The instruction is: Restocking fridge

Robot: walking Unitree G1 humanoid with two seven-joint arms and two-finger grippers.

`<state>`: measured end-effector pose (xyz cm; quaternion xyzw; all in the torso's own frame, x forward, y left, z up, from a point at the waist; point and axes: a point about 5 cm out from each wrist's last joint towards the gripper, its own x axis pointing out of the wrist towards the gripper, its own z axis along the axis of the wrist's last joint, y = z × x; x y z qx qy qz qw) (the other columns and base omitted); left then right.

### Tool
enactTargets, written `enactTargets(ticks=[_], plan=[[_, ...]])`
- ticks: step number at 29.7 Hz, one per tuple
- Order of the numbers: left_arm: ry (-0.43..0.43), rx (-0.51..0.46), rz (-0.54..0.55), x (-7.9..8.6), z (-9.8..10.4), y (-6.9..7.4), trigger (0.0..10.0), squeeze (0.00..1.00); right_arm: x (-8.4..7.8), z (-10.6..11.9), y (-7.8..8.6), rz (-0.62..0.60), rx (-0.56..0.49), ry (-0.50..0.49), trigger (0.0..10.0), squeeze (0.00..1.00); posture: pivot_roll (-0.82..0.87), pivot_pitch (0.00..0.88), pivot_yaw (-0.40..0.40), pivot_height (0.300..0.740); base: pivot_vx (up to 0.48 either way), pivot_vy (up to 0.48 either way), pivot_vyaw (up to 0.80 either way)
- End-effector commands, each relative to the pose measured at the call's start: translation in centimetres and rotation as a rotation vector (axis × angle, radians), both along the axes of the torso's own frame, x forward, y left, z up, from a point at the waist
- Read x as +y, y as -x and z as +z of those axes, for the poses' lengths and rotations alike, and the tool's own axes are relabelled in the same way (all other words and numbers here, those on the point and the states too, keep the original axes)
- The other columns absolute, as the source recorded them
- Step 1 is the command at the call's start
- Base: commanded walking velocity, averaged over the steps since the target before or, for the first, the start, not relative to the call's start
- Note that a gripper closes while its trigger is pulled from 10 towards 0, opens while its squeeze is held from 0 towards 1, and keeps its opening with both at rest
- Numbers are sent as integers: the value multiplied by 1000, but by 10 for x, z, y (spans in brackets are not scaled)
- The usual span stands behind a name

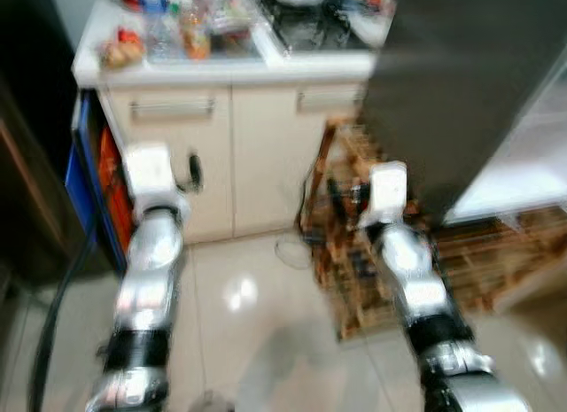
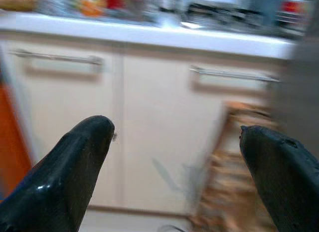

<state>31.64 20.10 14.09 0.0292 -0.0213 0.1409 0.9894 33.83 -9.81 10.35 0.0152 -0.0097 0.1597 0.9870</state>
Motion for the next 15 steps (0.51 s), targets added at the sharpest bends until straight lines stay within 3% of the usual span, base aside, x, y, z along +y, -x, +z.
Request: enactTargets(ticks=[1,5,9,10,11,13,15], plan=[[-14,-16,-29,-10,4,3,10000,0,-18,-5,2,-40,14,3,10000,365,17,0,-79,740,386,-281,531],[-14,44,-71,-5,-12,21,10000,0,-25,-10,9,-44,16,32,10000,369,22,0,-86,740,377,-291,538],[-48,117,-211,-12,-25,39,10000,0,-43,-15,21,-98,29,37,10000,318,21,0,-100,740,0,0,538],[-66,160,-242,-7,-31,56,10000,0,-51,-15,33,-102,23,35,10000,286,17,0,-102,740,0,0,0],[-66,160,-242,-7,-31,56,10000,0,-51,-15,33,-102,23,35,10000,286,17,0,-102,740,0,0,0],[-32,246,-250,-3,-44,80,10000,0,-64,-22,50,-107,54,57,10000,267,7,0,-104,740,0,0,0],[-26,259,-252,-5,-46,85,10000,0,-68,-25,54,-106,68,65,10000,263,5,0,-106,740,0,0,0]])
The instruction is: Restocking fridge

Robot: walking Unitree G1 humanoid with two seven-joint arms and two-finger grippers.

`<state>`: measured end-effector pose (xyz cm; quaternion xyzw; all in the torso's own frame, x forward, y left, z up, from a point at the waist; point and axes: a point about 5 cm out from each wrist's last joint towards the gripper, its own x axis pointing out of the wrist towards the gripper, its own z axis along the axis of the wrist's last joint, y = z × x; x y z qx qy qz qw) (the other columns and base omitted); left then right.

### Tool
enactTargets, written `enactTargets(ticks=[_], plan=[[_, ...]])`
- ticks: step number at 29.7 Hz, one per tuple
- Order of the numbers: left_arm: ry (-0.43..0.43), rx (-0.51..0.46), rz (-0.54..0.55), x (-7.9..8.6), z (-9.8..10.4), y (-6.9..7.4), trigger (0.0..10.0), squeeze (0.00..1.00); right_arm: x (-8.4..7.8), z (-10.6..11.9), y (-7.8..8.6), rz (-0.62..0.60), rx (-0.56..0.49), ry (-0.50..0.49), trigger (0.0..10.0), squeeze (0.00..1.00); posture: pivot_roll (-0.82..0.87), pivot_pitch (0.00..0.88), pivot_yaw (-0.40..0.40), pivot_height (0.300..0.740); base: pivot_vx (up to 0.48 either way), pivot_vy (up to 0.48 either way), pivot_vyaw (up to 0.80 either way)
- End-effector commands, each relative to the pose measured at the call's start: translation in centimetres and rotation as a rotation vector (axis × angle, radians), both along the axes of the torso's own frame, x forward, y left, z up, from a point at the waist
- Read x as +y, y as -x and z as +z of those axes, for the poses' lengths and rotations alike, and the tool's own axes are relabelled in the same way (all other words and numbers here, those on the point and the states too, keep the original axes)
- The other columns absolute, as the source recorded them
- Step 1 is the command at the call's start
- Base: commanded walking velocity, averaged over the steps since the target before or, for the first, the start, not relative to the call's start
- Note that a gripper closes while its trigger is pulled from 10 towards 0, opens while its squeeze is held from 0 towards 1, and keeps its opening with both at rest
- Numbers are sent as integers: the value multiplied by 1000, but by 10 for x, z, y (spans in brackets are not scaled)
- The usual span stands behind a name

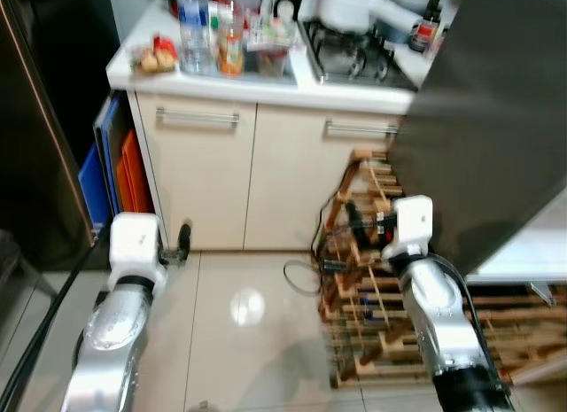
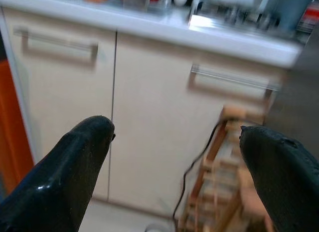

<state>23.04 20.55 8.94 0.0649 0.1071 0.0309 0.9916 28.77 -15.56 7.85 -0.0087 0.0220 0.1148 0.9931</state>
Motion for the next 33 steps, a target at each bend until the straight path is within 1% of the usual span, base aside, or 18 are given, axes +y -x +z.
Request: enactTargets(ticks=[1,2,4,6,7,8,9,10,11,13,15,18,20,25,27,29,32,33], plan=[[18,-23,-45,-14,7,0,10000,0,-12,-2,5,-16,22,16,10000,271,6,0,-110,740,0,0,0],[4,-58,-51,-18,12,-4,10000,0,-14,-3,5,-25,30,10,10000,282,8,0,-115,740,0,0,644],[-26,-134,-67,-23,27,-18,10000,0,-14,-3,1,-46,39,-17,10000,294,8,0,-118,740,0,0,734],[-64,-187,-97,-25,41,-29,10000,0,-14,1,-2,-67,20,-49,10000,290,12,0,-120,740,0,0,722],[-136,-236,-144,-27,54,-35,10000,0,-16,4,-5,-100,14,-40,10000,271,15,0,-120,740,0,0,0],[-136,-236,-144,-27,54,-35,10000,0,-16,4,-5,-100,14,-40,10000,271,15,0,-120,740,0,0,0],[-178,-259,-164,-27,61,-38,10000,0,-20,4,-6,-127,16,-32,10000,271,16,0,-119,740,0,0,0],[-178,-259,-164,-27,61,-38,10000,0,-20,4,-6,-127,16,-32,10000,271,16,0,-119,740,0,0,0],[-144,-242,-146,-22,62,-39,10000,0,-19,1,-8,-129,30,-39,10000,278,30,0,-104,740,0,0,0],[-135,-228,-128,-20,61,-39,10000,0,-17,1,-10,-126,30,-43,10000,275,33,0,-99,740,0,0,0],[-102,-183,-97,-16,56,-38,10000,0,-9,1,-13,-106,12,-42,10000,271,47,0,-66,740,0,0,0],[-95,-174,-104,-18,57,-37,10000,0,-3,2,-14,-100,3,-58,10000,275,53,0,-46,740,0,0,0],[-93,-179,-130,-19,59,-39,10000,0,4,2,-14,-109,-3,-71,10000,271,62,0,-16,740,0,0,0],[-73,-192,-112,-19,56,-44,10000,0,9,5,-14,-95,-26,-58,10000,271,52,0,-13,740,0,0,0],[21,-182,-68,-20,48,-44,10000,0,11,8,-15,-79,-40,-43,10000,271,40,0,-17,740,0,0,0],[65,-190,-46,-22,47,-44,10000,0,11,10,-16,-73,-48,-37,10000,271,30,0,-23,740,240,0,0],[62,-229,-50,-27,54,-47,10000,0,10,14,-18,-73,-57,-34,10000,271,24,0,-27,740,480,0,0],[50,-259,-52,-30,59,-49,10000,0,9,16,-19,-73,-65,-33,10000,267,21,0,-30,740,480,0,0]])
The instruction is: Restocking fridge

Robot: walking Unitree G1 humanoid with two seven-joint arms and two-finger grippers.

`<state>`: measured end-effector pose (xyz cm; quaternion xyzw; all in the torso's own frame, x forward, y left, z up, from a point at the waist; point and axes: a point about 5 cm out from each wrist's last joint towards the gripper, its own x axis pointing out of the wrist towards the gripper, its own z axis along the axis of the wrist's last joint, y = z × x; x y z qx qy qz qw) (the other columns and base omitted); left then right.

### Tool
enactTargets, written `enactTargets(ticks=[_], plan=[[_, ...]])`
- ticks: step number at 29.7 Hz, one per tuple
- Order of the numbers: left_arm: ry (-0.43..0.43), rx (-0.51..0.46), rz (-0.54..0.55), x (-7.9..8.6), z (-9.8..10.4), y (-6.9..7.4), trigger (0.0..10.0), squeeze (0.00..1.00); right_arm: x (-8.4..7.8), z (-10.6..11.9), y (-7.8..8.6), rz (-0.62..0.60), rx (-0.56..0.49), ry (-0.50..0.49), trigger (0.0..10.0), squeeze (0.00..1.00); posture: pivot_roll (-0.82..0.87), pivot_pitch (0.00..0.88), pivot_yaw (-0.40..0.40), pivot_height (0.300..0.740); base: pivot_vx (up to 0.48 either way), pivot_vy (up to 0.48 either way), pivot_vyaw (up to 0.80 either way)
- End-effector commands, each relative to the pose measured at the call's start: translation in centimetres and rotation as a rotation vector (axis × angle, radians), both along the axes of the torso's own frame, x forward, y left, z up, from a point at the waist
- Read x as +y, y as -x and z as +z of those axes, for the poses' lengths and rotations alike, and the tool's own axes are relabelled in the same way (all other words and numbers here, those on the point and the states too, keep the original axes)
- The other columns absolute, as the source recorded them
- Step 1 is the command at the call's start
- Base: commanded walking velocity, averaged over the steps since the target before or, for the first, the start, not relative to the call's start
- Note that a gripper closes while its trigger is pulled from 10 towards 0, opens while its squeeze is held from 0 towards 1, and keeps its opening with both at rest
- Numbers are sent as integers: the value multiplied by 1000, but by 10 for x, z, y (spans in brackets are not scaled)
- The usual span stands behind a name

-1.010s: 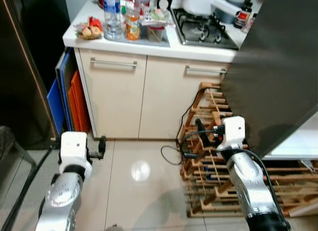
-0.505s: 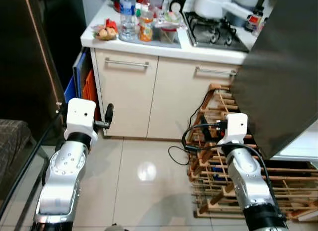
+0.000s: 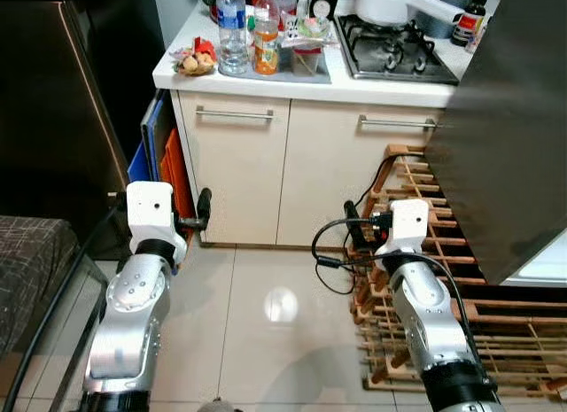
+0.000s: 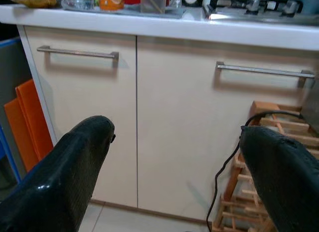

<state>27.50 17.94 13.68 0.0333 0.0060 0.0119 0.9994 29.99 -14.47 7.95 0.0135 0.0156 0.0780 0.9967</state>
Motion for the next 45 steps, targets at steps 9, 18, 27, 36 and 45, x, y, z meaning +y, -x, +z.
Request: enactTargets(ticks=[9,18,27,36,45], plan=[[-48,-197,-1,-8,40,-14,10000,0,1,26,-14,11,-96,22,10000,267,13,0,-43,740,480,0,0],[-39,-231,21,-11,45,-15,10000,0,9,29,-18,51,-102,25,10000,263,26,0,-61,740,475,0,0],[-39,-282,28,-12,55,-13,10000,0,18,38,-21,79,-142,28,10000,259,30,0,-64,740,464,0,0],[-72,-313,-21,-21,62,-16,10000,0,21,50,-26,82,-187,21,10000,259,25,0,-56,740,461,0,0],[-97,-289,-26,-20,60,-16,10000,0,25,49,-25,82,-177,4,10000,259,27,0,-53,740,459,0,0]])
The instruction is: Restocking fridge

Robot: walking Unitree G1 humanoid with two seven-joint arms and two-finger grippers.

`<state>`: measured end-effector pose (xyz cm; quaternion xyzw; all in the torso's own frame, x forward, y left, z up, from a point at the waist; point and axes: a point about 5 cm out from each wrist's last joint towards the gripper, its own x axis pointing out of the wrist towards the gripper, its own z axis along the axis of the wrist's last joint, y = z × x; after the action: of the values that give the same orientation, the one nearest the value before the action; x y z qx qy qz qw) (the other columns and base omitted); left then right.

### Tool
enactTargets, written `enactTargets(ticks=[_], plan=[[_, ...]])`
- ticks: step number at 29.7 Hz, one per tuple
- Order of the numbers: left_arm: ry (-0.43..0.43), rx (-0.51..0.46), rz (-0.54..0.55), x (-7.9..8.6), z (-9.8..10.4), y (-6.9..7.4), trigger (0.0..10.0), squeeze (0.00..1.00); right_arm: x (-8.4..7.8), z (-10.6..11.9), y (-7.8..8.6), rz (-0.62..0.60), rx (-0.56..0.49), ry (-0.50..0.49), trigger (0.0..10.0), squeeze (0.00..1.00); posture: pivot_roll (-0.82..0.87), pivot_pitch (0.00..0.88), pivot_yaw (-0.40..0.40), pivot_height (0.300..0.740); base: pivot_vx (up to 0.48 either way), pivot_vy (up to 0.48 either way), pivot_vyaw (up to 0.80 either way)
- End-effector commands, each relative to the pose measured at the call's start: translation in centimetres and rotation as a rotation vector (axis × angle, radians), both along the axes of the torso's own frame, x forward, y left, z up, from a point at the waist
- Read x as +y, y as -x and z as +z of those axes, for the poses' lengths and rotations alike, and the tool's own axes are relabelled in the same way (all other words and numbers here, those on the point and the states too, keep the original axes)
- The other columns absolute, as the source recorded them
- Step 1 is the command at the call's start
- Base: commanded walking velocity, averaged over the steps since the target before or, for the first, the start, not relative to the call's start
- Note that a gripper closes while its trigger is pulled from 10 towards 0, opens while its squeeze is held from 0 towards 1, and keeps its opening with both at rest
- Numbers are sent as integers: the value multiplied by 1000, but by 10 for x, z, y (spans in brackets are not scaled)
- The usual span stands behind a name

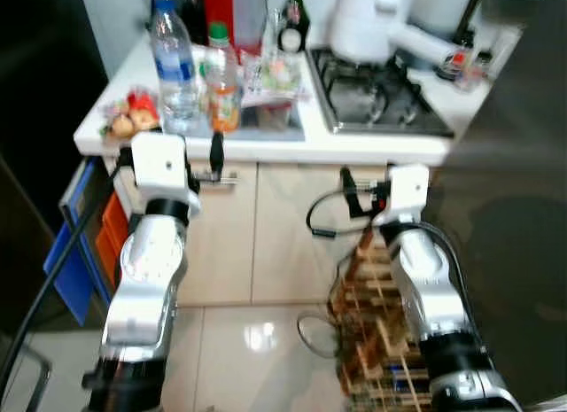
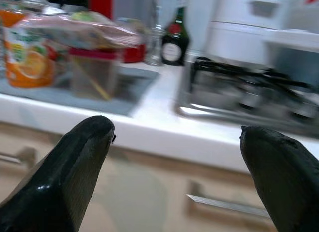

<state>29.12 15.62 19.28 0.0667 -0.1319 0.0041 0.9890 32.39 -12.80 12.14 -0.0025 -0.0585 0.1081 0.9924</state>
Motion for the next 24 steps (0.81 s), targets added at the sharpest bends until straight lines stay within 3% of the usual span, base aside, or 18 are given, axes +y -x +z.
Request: enactTargets(ticks=[1,4,8,10,12,15,17,18,20,21,24], plan=[[-31,-40,-8,1,8,1,10000,0,8,16,-3,25,-49,-8,10000,263,29,0,-53,740,458,0,0],[26,-134,-73,-5,23,5,10000,0,11,49,-7,40,-160,3,10000,255,26,0,-50,740,454,0,0],[-35,-259,-127,-14,48,9,10000,0,3,111,-17,14,-331,-79,10000,231,25,0,-50,740,448,0,0],[-31,-274,-140,-16,51,9,10000,0,1,120,-19,6,-349,-99,10000,231,25,0,-50,740,450,0,0],[-39,-336,-137,-17,64,10,10000,0,-10,154,-23,-14,-408,-196,10000,220,27,0,-51,740,225,0,0],[-59,-388,-144,-17,74,12,10000,0,-20,181,-25,6,-423,-319,10000,216,28,0,-52,740,0,0,0],[-65,-393,-147,-17,75,12,10000,0,-21,183,-26,16,-412,-349,10000,216,27,0,-54,740,0,0,0],[-22,-371,-158,-17,75,9,10000,0,-26,170,-36,54,-293,-437,10000,212,28,0,-57,740,0,0,0],[33,-339,-166,-16,75,5,10000,0,-29,148,-44,74,-152,-498,10000,212,31,0,-58,740,0,0,0],[33,-339,-166,-16,75,5,10000,0,-29,148,-44,74,-152,-498,10000,212,31,0,-58,740,0,0,0],[63,-296,-180,-15,72,1,10000,0,-27,124,-49,87,-20,-526,10000,212,35,0,-56,740,0,0,0]])
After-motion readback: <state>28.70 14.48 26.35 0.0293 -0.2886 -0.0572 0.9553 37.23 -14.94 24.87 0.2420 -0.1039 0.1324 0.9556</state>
